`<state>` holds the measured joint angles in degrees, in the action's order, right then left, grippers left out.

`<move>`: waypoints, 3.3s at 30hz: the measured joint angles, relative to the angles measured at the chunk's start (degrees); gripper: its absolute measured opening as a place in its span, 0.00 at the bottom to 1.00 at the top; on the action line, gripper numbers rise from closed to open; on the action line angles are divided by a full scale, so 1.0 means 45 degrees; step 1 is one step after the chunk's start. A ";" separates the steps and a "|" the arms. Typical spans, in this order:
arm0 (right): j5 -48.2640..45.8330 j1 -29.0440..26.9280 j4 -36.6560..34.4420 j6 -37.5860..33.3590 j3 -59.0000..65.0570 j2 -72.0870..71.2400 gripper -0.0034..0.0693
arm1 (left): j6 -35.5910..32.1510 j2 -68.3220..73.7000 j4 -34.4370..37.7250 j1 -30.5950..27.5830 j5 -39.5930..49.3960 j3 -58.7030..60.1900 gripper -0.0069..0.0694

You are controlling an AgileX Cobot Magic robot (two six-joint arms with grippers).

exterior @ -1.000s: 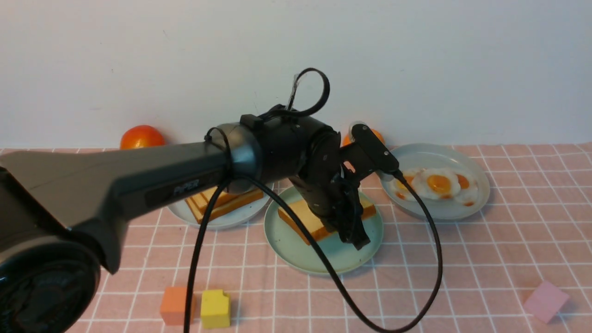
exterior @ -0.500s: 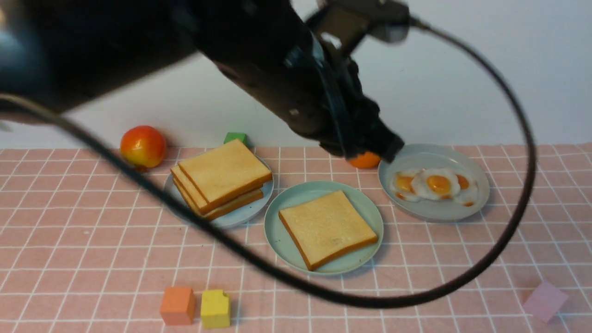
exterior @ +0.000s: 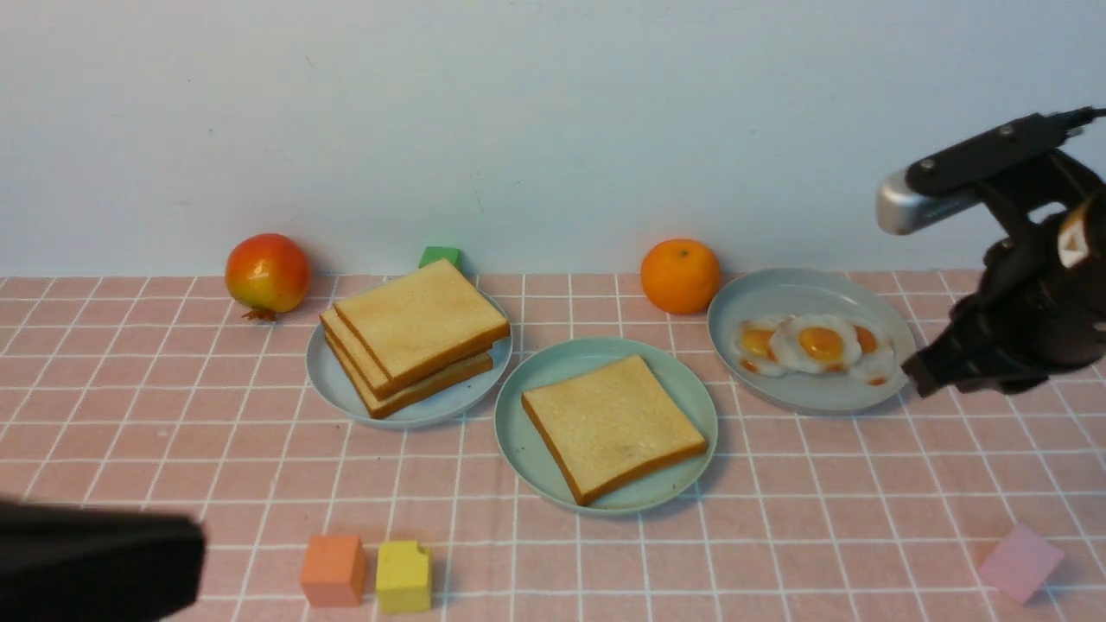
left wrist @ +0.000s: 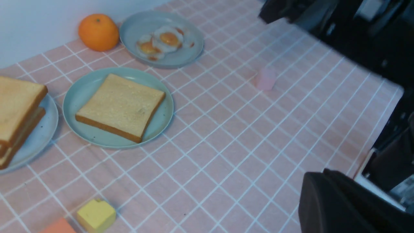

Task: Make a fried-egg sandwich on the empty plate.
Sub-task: Use the right arm to grab a fried egg, then use the right arm to place the fried egg on the slice of bread in the middle

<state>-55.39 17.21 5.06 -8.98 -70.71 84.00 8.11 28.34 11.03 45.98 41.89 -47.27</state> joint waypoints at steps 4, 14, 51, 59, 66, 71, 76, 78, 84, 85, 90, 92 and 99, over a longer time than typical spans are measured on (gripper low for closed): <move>-0.0012 -0.0742 -0.1289 -0.2250 -0.1446 0.1888 0.23 | 0.0595 -0.1512 -0.0072 0.0000 -0.0597 0.1224 0.11; 0.2402 -0.1015 -0.0353 -0.7522 -0.2612 0.5426 0.40 | 0.1008 -0.1570 -0.0166 0.0000 -0.1011 0.1441 0.11; 0.7045 -0.1015 0.4322 -0.8035 -0.2810 0.8432 0.60 | 0.0897 0.0473 0.0510 0.0000 -0.1536 0.1522 0.11; 0.6626 -0.0961 0.4356 -0.8035 -0.2810 0.8273 0.17 | 0.0723 0.0473 0.0510 0.0000 -0.1536 0.1522 0.11; 0.5440 -0.0824 0.4124 -0.7614 -0.2732 0.7268 0.17 | 0.0723 0.0473 0.0389 0.0000 -0.1536 0.1522 0.11; 0.4586 -0.0563 0.3969 -0.6799 -0.2716 0.6248 0.17 | 0.0723 0.0473 0.0069 0.0000 -0.1246 0.1522 0.11; 0.3597 0.0556 0.3634 -0.5417 -0.2575 0.4801 0.16 | 0.1348 0.0473 -0.0630 0.0000 -0.0835 0.1522 0.11; 0.3332 0.1283 0.3484 -0.4746 -0.2366 0.4336 0.16 | 0.1774 0.0473 -0.1027 0.0000 -0.0736 0.1522 0.11; 0.3424 0.4389 0.3526 -0.2488 -0.1026 0.3529 0.16 | 0.2553 0.0473 -0.2372 0.0000 -0.0474 0.1522 0.11; 0.3729 0.4870 0.3840 -0.1963 -0.0754 0.3651 0.16 | 0.2569 0.0473 -0.2451 0.0000 -0.0464 0.1522 0.11; 0.5260 0.5712 0.5842 -0.0002 -0.0456 0.4637 0.16 | 0.2593 0.0473 -0.2611 0.0000 -0.0460 0.1522 0.11; 0.5763 0.5753 0.6904 0.0784 -0.0456 0.5055 0.16 | 0.2593 0.0473 -0.2623 0.0000 -0.0460 0.1522 0.11; 0.6232 0.5752 1.0888 0.4183 -0.0446 0.6494 0.16 | 0.2593 0.0473 -0.2650 0.0000 -0.0301 0.1522 0.11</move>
<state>-27.34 43.09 54.05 9.84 -72.71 113.22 19.78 30.47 -0.90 45.98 40.54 -40.42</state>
